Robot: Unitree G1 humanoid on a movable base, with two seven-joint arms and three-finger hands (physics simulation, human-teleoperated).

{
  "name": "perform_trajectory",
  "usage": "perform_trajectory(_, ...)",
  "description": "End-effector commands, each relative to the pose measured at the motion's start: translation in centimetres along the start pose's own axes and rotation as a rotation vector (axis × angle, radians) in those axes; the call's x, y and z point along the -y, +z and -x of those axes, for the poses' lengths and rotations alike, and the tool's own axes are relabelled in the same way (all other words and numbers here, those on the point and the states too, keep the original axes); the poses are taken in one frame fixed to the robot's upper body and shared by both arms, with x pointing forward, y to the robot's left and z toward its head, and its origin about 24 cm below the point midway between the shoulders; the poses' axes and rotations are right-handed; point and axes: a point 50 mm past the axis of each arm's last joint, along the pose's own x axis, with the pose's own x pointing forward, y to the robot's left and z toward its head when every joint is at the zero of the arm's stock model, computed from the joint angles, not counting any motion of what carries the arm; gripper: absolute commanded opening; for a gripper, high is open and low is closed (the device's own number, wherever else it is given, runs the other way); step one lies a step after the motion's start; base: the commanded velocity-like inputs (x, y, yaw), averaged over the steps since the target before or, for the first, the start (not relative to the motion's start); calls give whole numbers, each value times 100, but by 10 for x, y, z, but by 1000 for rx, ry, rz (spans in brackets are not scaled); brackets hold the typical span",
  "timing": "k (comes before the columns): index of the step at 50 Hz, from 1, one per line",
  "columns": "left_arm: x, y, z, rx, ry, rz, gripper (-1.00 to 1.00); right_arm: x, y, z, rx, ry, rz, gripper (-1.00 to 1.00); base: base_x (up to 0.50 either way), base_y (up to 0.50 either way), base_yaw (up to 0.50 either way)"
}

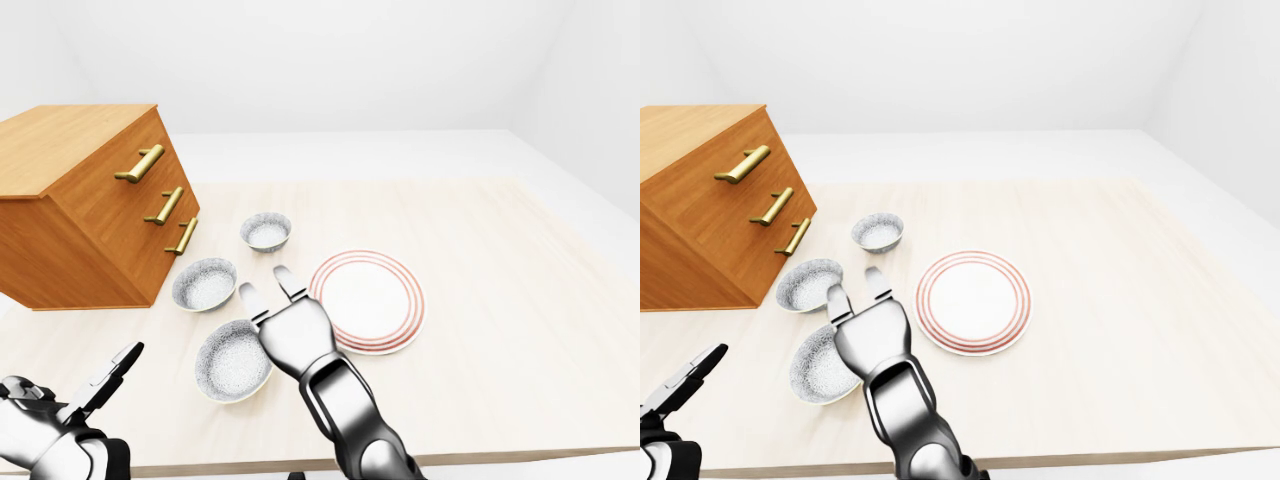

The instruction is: Put the bowl at the front on the plate.

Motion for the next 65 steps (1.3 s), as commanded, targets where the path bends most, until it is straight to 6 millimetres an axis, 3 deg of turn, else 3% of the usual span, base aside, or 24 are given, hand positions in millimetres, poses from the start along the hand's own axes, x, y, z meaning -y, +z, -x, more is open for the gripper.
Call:
perform_trajectory(1, 0, 0, 0, 0, 0, -2, 100, -18, 20, 7, 102, 72, -12, 100, 0, 0, 0)
perform_trajectory(16, 0, 0, 0, 0, 0, -3, 100, -36, 25, 9, 135, 140, 22, 100, 0, 0, 0)
perform_trajectory(45, 0, -1, 0, -3, -1, -5, 100, -32, 19, 8, 102, 124, 3, 100, 0, 0, 0)
perform_trajectory(53, 0, -1, 0, -2, -1, -7, 100, -36, 34, 11, 179, 145, -22, 100, 0, 0, 0)
perform_trajectory(65, 1, -3, 0, -11, 0, -9, 100, -46, 42, 9, 225, 195, -23, 100, 0, 0, 0)
